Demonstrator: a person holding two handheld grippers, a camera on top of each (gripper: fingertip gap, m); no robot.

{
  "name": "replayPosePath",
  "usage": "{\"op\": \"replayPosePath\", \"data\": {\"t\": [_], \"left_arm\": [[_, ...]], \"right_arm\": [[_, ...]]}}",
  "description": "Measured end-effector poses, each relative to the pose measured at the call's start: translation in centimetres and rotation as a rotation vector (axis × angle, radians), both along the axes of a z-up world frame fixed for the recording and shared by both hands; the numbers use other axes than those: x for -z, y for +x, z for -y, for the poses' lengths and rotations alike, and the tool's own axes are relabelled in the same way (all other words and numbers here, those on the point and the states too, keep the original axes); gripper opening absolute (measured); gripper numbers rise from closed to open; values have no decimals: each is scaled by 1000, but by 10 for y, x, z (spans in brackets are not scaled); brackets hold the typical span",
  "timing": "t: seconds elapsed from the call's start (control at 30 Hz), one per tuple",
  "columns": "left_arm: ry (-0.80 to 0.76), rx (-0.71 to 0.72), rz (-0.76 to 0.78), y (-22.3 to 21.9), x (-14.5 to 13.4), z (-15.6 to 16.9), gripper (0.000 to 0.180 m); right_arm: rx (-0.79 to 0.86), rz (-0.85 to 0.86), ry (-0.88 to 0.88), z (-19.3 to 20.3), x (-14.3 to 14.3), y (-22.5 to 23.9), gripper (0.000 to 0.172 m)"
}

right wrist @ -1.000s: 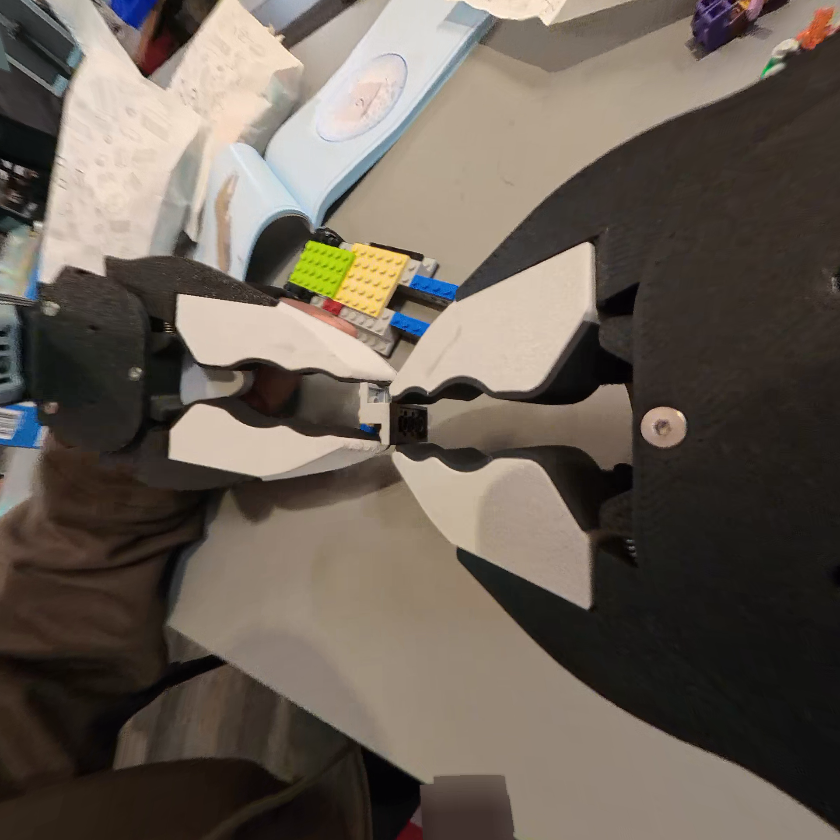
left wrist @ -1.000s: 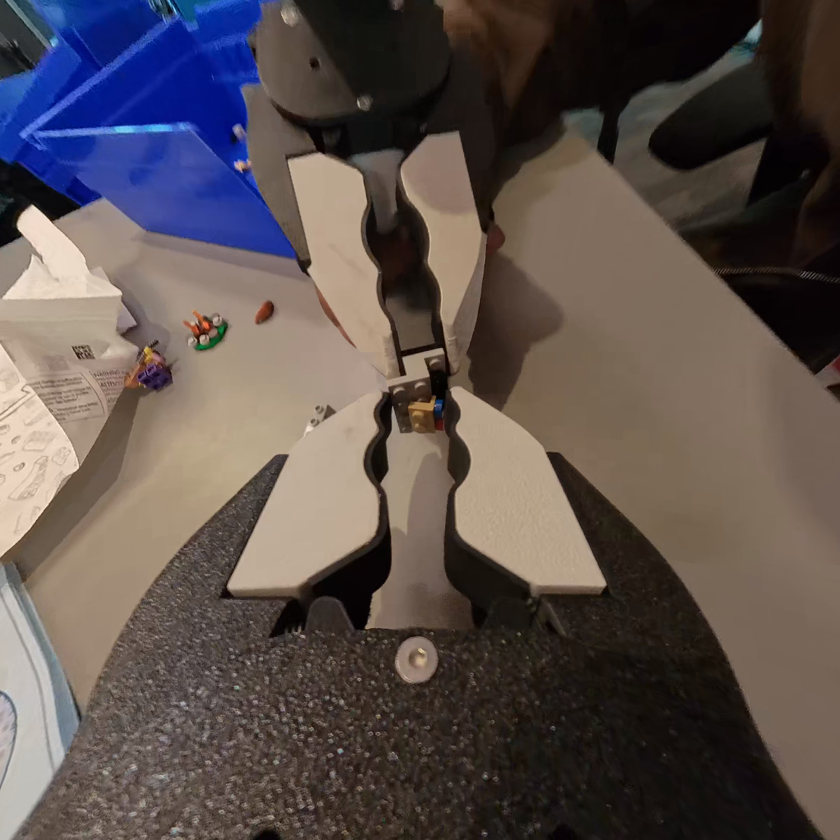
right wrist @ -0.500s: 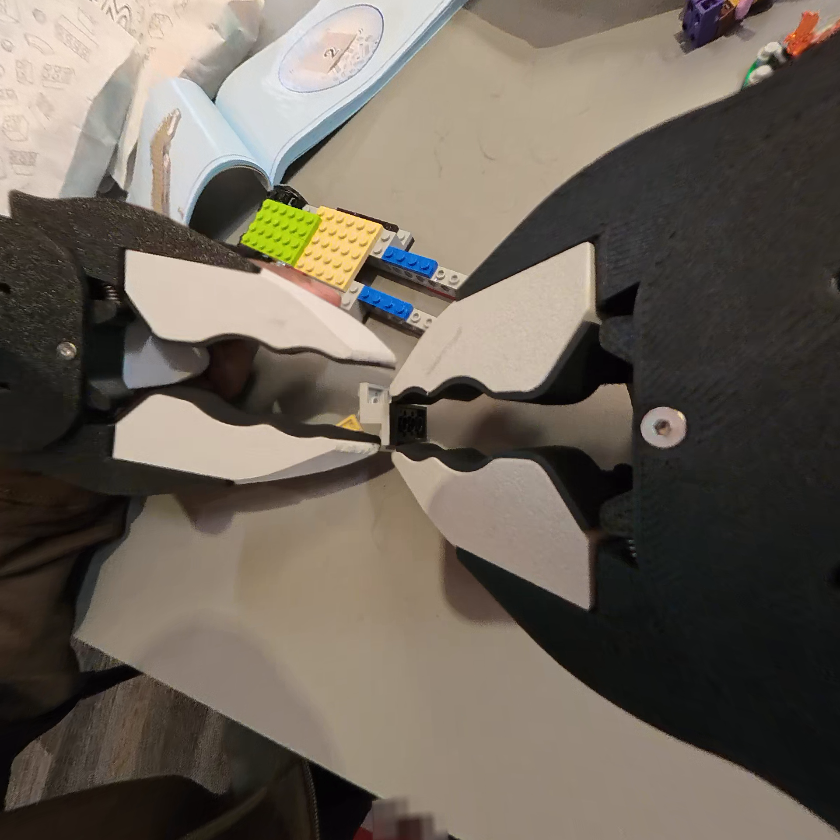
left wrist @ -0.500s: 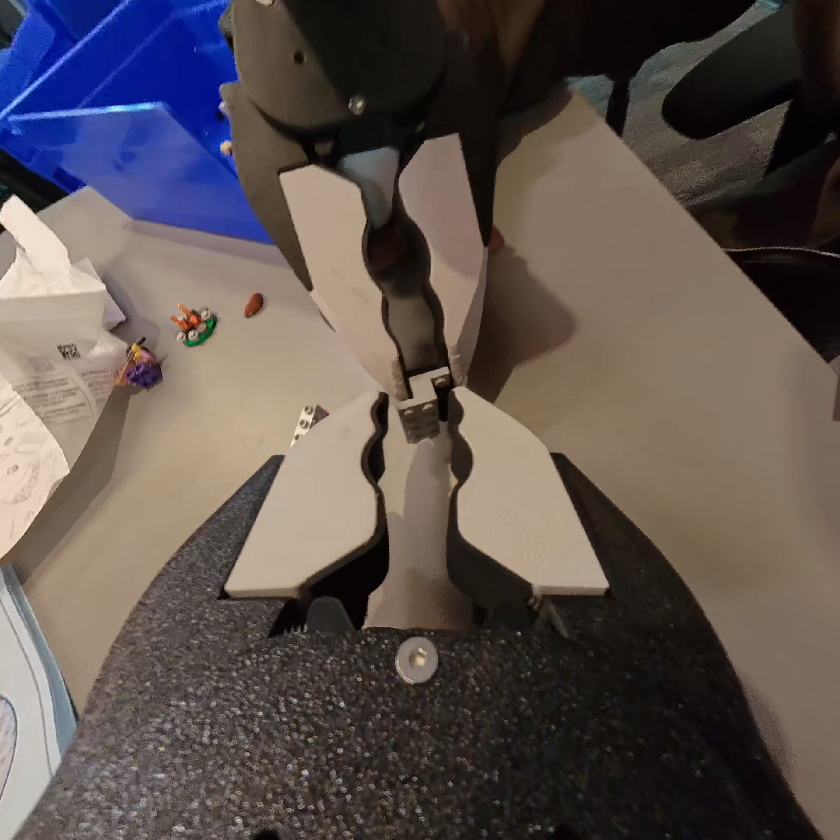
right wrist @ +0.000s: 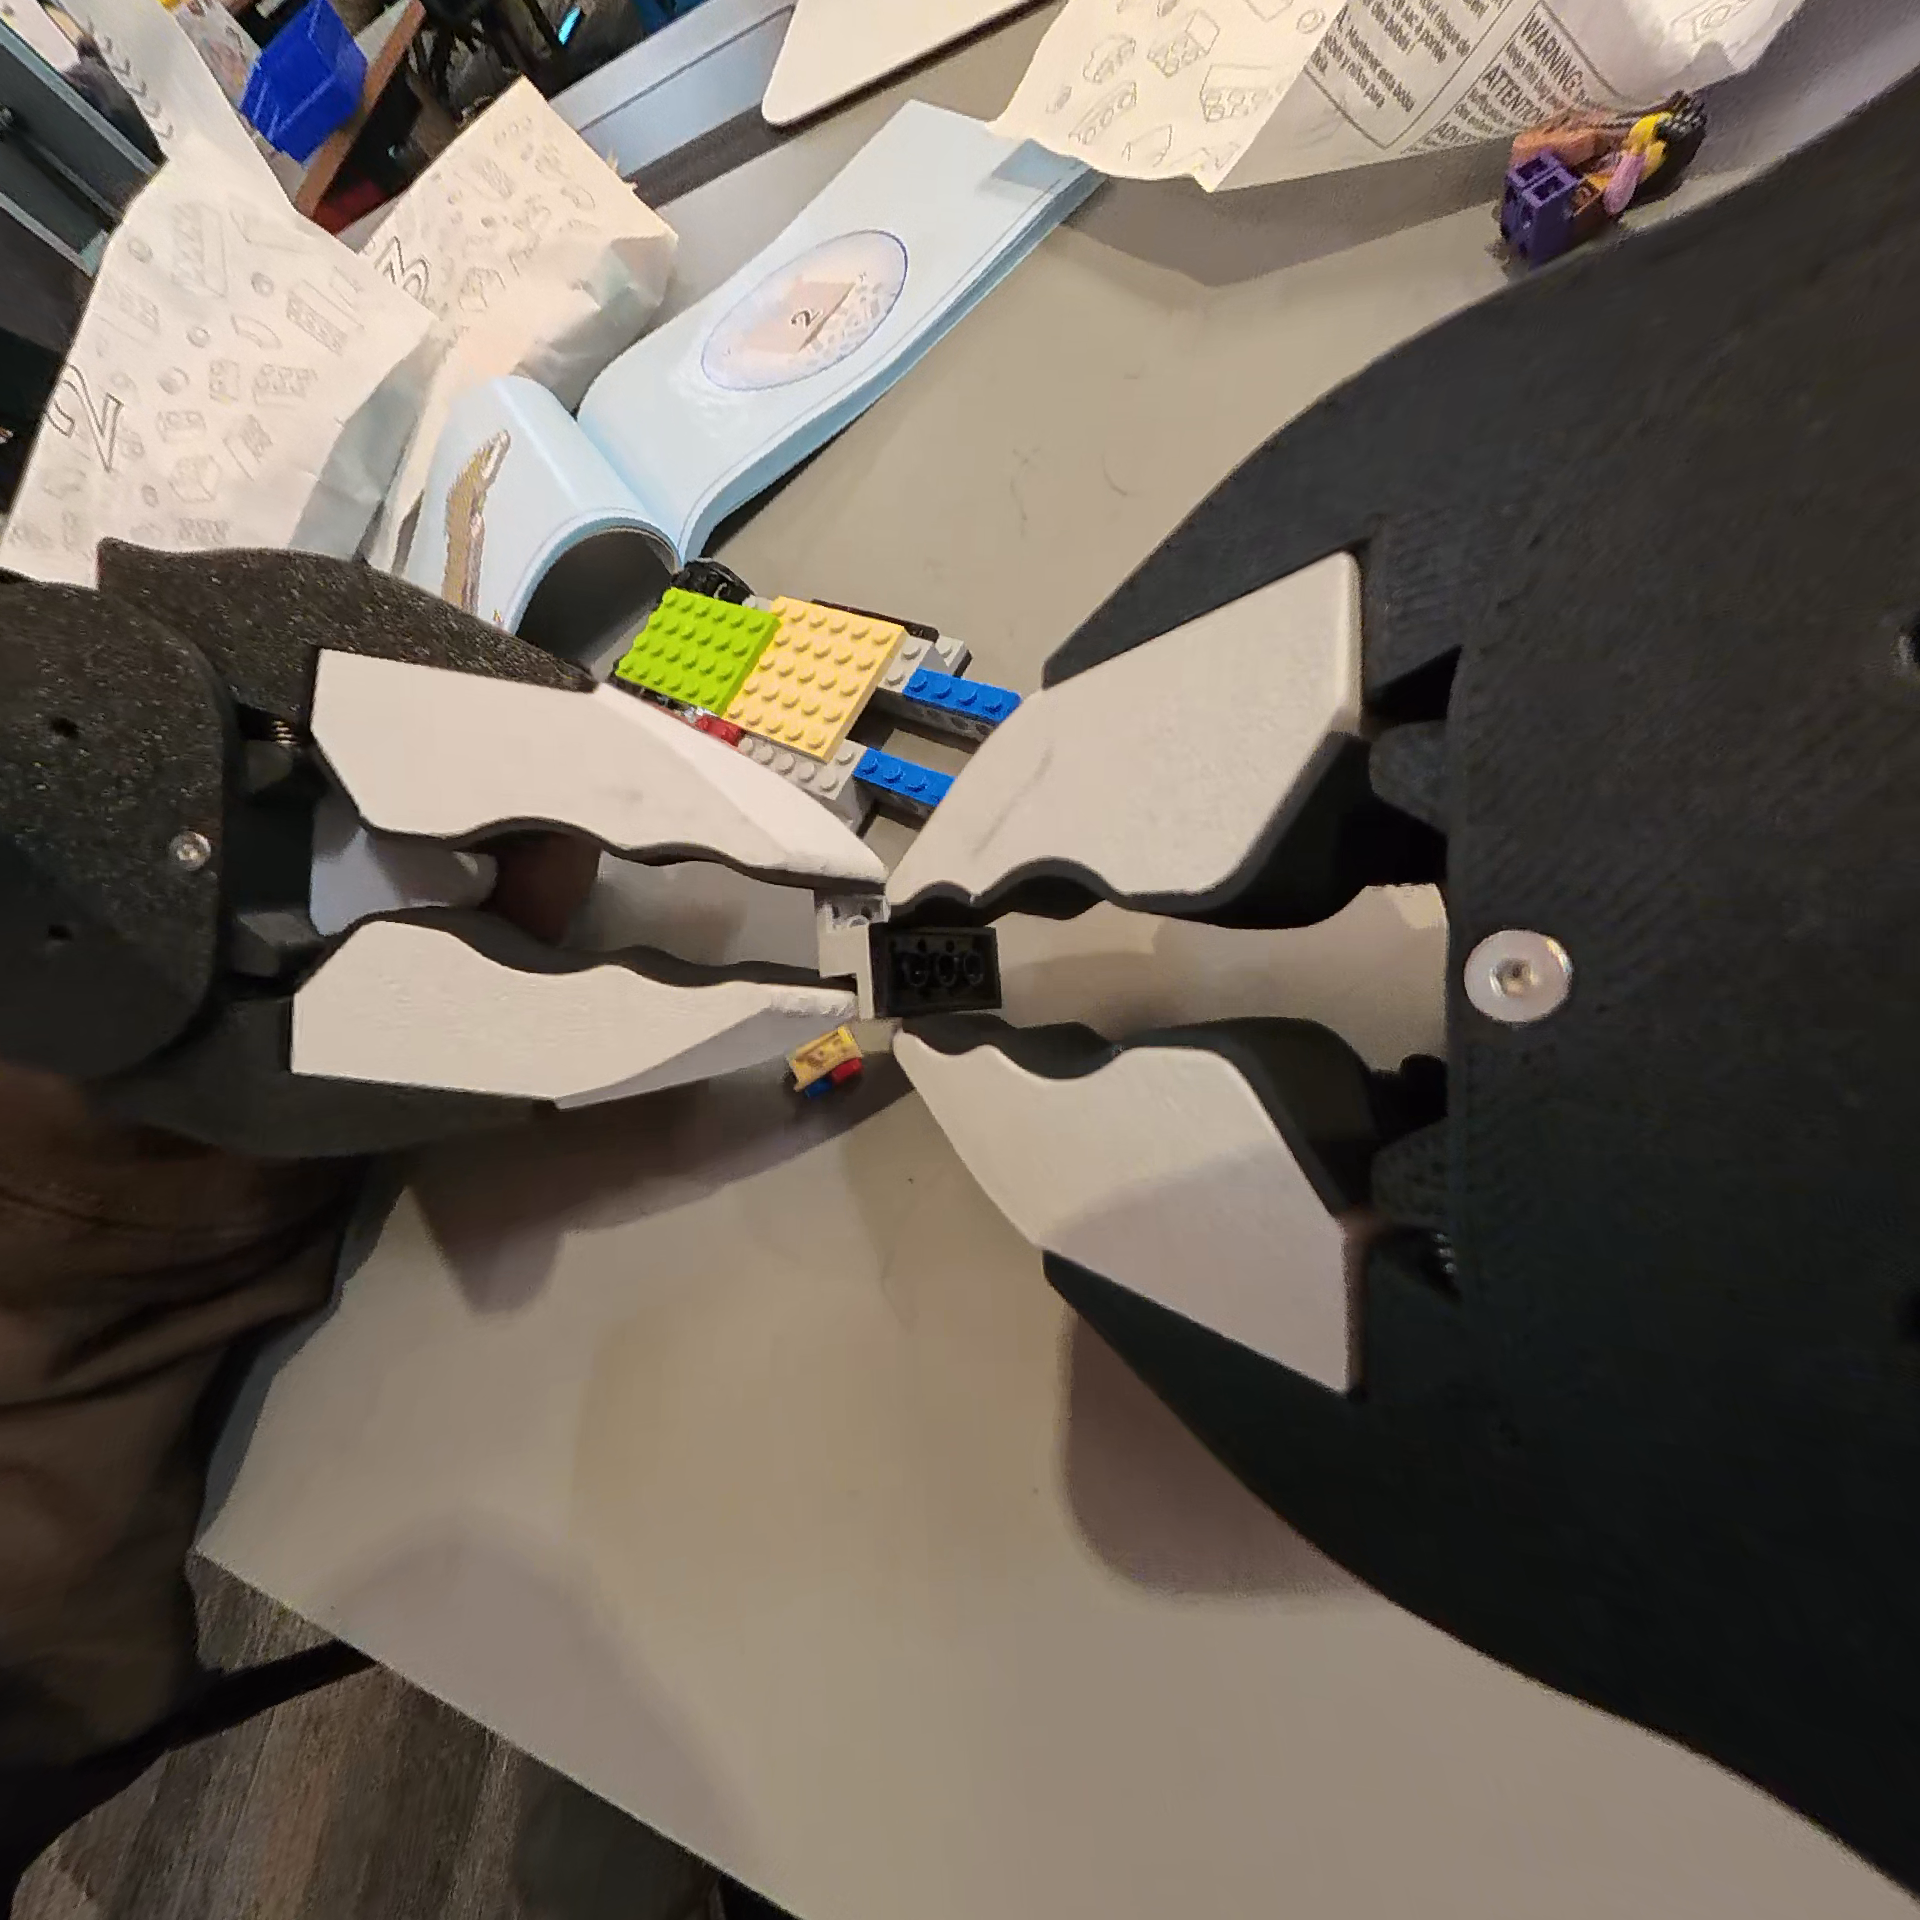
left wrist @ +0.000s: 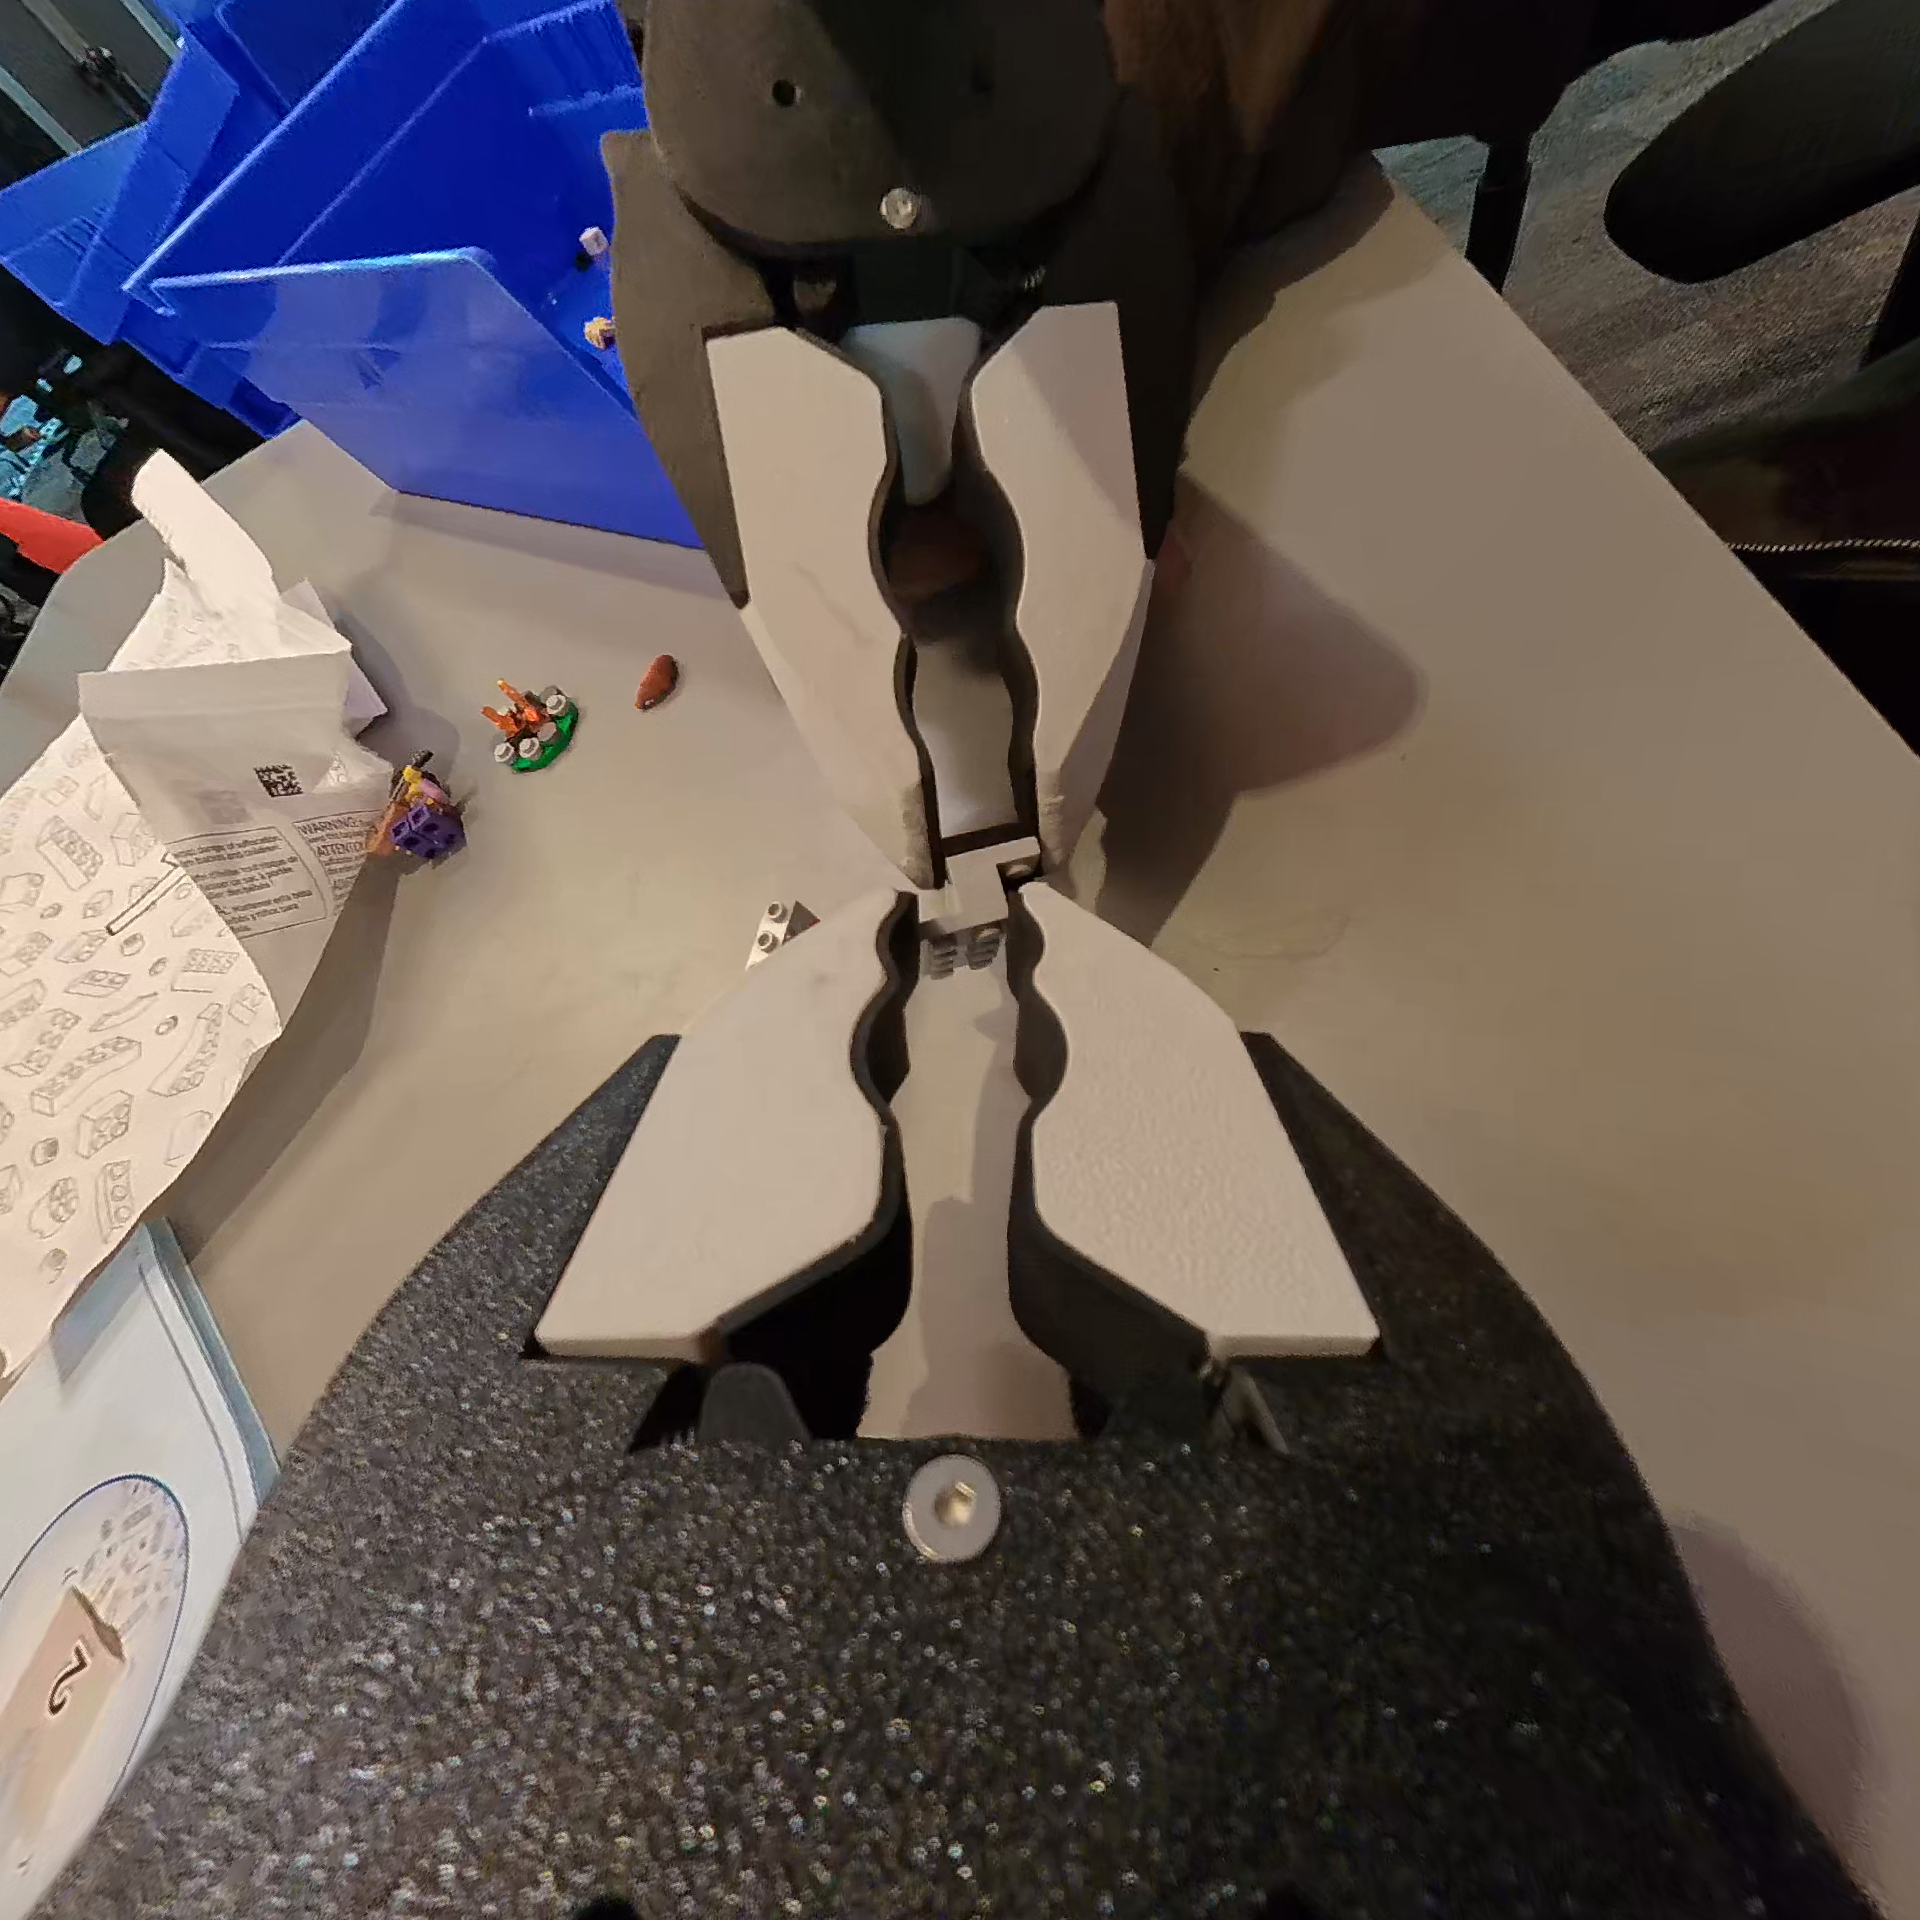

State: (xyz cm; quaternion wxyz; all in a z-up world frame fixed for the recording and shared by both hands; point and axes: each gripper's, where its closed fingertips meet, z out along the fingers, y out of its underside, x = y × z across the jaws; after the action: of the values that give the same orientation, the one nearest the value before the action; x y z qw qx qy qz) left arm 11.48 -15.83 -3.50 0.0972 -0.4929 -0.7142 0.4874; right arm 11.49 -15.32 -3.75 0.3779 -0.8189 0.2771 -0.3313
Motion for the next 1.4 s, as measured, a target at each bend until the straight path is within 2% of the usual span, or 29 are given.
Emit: {"op": "replayPosePath", "data": {"t": [0.53,0.67,0.9,1.0,1.4], "left_arm": [[44,-62,-151,9,-13,7,15],[24,-30,-87,5,-9,3,16],[0,8,38,-2,2,-2,16],[-11,14,43,-2,2,-2,15],[-37,135,1,-12,1,-16,14]], "right_arm": [[95,111,-12,9,-15,8,17],[53,76,22,5,-12,5,17],[-26,125,-102,-7,-5,-1,22],[-25,111,-77,-5,-5,-1,17],[-127,41,30,-14,-5,-12,17]]}}
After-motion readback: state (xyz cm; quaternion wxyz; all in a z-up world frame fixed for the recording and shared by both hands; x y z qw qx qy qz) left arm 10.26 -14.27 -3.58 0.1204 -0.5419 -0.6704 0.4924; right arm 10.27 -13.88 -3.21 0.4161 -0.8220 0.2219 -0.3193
